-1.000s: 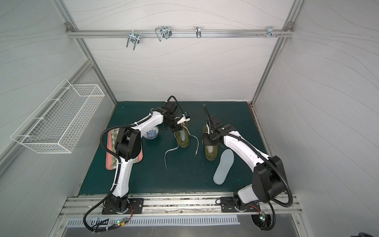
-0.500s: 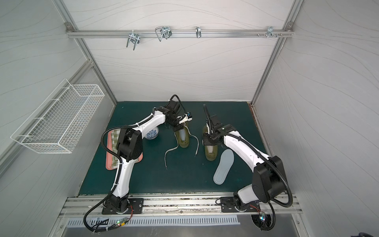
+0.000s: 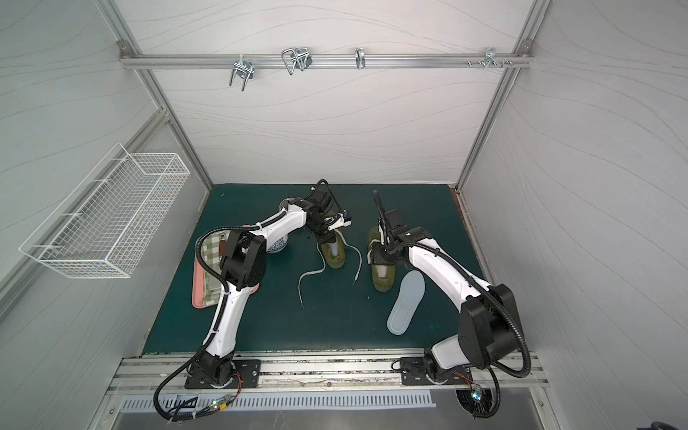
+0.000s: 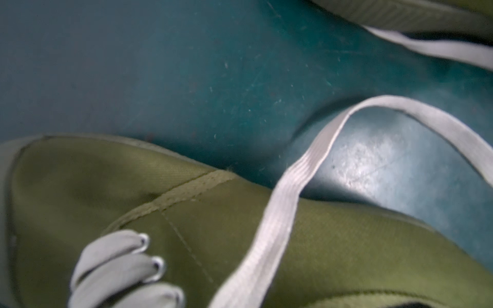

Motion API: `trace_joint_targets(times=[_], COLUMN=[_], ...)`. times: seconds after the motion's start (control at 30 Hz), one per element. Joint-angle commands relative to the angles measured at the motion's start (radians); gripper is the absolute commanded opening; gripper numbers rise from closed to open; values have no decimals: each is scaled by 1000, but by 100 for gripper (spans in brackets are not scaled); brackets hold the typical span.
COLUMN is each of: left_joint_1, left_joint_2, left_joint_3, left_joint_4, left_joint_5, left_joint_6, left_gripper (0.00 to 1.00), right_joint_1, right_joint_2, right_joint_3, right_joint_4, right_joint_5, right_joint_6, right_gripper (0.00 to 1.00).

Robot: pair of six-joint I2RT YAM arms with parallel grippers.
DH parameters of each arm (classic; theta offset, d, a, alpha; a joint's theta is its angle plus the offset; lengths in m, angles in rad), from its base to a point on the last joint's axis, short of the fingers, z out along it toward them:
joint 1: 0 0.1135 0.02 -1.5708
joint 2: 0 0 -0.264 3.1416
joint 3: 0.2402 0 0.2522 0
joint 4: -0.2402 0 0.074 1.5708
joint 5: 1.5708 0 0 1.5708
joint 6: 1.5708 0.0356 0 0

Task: Insert the insole into the shoe
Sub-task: Place the shoe at the center of the board.

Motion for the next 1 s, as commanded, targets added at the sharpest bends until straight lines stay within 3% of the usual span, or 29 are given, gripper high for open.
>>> trace_joint_targets(times=[0.0, 0.23, 0.63, 0.83, 0.97], left_joint_1=[-6, -8, -67, -208, -222], left_joint_2=[-20, -134, -433, -448, -389], left_joint_3=[33, -28, -331, -359, -295], left_joint_4=[-50, -55, 36, 55, 23], left_joint_5=[1, -14, -81, -192, -219], left_joint_6=[5, -20, -134, -274, -453], left_gripper=[37, 42, 43, 43, 42], right_joint_1=[-25, -79, -115, -112, -110], right_joint_2=[-36, -47, -18, 49, 37], right_joint_3=[-14, -22, -32, -31, -33], right_joint_4=[-20, -15, -20, -1, 9], right_joint_5=[-17, -45, -40, -25, -74], right_joint_6=[-12, -7, -5, -1, 51], right_gripper=[0, 0, 1, 21, 28])
